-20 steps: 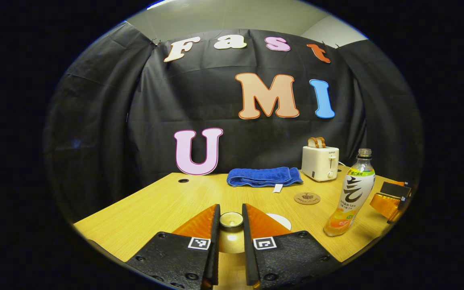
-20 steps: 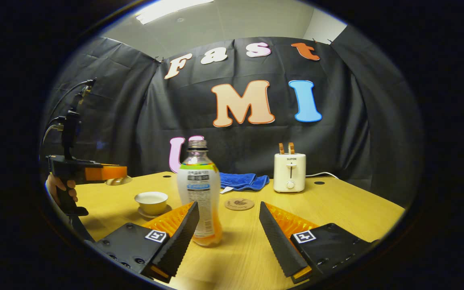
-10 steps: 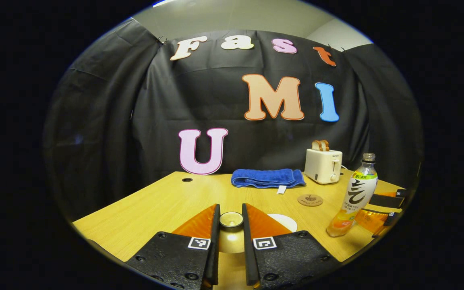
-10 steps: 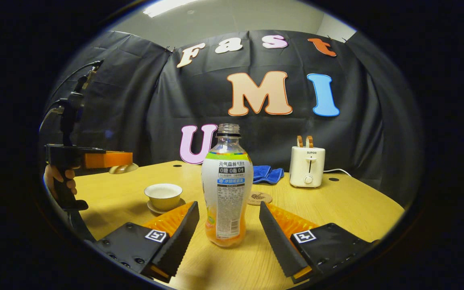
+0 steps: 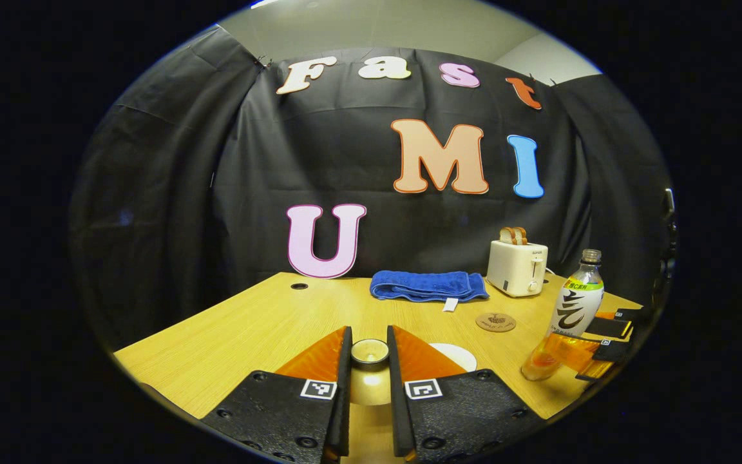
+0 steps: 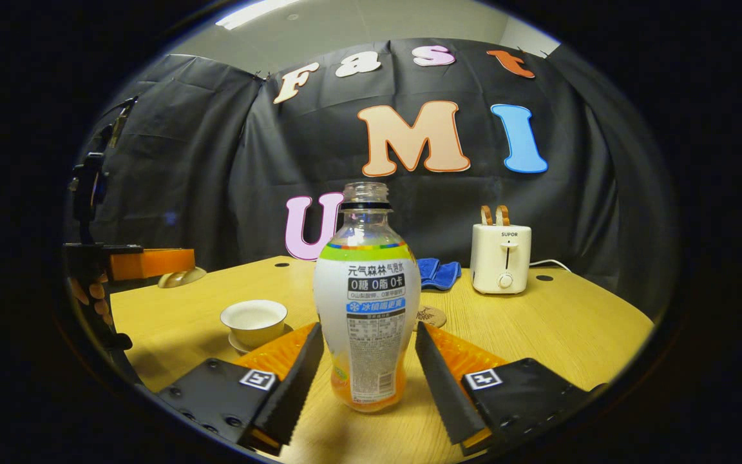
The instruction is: Open the teacup lid with one hand, grasp the water bottle and pour water into the teacup with the other hand; after pouring, place the water bottle on the coaster and then close the teacup lid.
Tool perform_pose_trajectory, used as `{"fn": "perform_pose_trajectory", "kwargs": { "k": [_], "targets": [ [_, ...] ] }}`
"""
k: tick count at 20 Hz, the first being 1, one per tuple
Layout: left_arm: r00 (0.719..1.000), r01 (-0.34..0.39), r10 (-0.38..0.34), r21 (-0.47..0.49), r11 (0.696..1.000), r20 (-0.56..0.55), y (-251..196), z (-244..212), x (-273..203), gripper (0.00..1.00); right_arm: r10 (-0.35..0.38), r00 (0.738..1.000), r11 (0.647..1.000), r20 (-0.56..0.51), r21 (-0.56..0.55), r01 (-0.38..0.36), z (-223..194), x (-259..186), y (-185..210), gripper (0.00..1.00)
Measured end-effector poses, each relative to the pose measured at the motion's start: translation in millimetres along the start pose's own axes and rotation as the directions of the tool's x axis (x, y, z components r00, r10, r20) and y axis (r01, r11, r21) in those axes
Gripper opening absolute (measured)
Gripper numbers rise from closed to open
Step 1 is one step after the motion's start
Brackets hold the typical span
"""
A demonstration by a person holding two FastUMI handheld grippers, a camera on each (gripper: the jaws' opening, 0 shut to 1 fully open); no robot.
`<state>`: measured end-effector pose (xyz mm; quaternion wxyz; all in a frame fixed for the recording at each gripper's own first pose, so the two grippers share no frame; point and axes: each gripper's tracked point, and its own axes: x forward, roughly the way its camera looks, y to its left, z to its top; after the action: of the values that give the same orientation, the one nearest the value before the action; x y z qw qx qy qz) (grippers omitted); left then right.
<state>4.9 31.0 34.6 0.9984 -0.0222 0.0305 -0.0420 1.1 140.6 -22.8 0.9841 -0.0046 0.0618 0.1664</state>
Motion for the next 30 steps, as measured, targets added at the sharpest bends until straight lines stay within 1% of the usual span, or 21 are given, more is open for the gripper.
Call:
{"fn": "perform_pose_trajectory", "kwargs": {
  "k": [2, 3, 4, 6, 8, 11, 14, 20, 22, 25, 27, 30],
  "targets": [
    [1.000, -0.004, 0.004, -0.003, 1.000, 0.005, 2.4, 1.0, -0.3, 0.24, -0.002, 1.000, 1.000, -0.005, -0.011, 0.002, -1.1, 2.9, 0.1, 0.76],
    [1.000, -0.003, 0.003, -0.008, 1.000, 0.003, 1.6, 0.4, -0.8, 0.23, 0.000, 1.000, 1.000, -0.009, -0.020, -0.001, -1.1, 3.6, 1.0, 0.77],
    [1.000, 0.000, 0.000, -0.012, 1.000, 0.002, 0.3, 0.5, -1.6, 0.24, 0.003, 1.000, 0.999, -0.005, -0.033, -0.003, 0.4, 3.9, 2.9, 0.70],
    [1.000, 0.001, -0.001, -0.013, 1.000, 0.000, 0.8, 1.5, -1.0, 0.23, 0.013, 1.000, 0.995, -0.019, -0.096, -0.015, 1.1, 5.6, 4.2, 0.71],
    [1.000, -0.002, 0.002, -0.019, 1.000, 0.002, 3.8, 3.4, -0.9, 0.23, 0.015, 1.000, 0.983, -0.002, -0.183, -0.015, 12.8, 8.1, 4.9, 0.71],
    [1.000, -0.003, 0.003, -0.051, 0.999, 0.001, 8.8, 4.3, -1.6, 0.24, 0.018, 1.000, 0.957, 0.016, -0.290, -0.012, 31.9, 19.0, 6.5, 0.71],
    [1.000, -0.013, 0.014, -0.045, 0.999, 0.002, 14.8, 6.1, -2.9, 0.24, 0.019, 1.000, 0.919, 0.022, -0.395, -0.008, 40.9, 25.4, 7.7, 0.71],
    [0.999, -0.027, 0.028, -0.062, 0.998, 0.023, 26.8, 16.7, -5.4, 0.23, 0.023, 1.000, 0.803, 0.005, -0.595, -0.015, 38.1, 42.0, 15.8, 0.70],
    [0.999, -0.033, 0.035, -0.087, 0.996, 0.027, 32.7, 19.4, -6.7, 0.24, 0.015, 1.000, 0.758, -0.003, -0.652, -0.013, 34.2, 48.5, 17.2, 0.70],
    [0.997, -0.058, 0.061, -0.077, 0.995, 0.036, 42.6, 23.1, -9.3, 0.24, -0.008, 1.000, 0.690, -0.029, -0.724, -0.016, 20.5, 57.3, 17.1, 0.70],
    [0.998, -0.049, 0.053, -0.085, 0.995, 0.044, 39.9, 26.4, -10.0, 0.24, -0.017, 0.999, 0.625, -0.037, -0.780, -0.018, 12.8, 60.1, 19.0, 0.70],
    [0.997, -0.051, 0.056, -0.088, 0.995, 0.049, 41.4, 28.5, -10.7, 0.24, -0.032, 0.999, 0.499, -0.044, -0.866, -0.022, 2.4, 63.3, 17.9, 0.70]
  ]
}}
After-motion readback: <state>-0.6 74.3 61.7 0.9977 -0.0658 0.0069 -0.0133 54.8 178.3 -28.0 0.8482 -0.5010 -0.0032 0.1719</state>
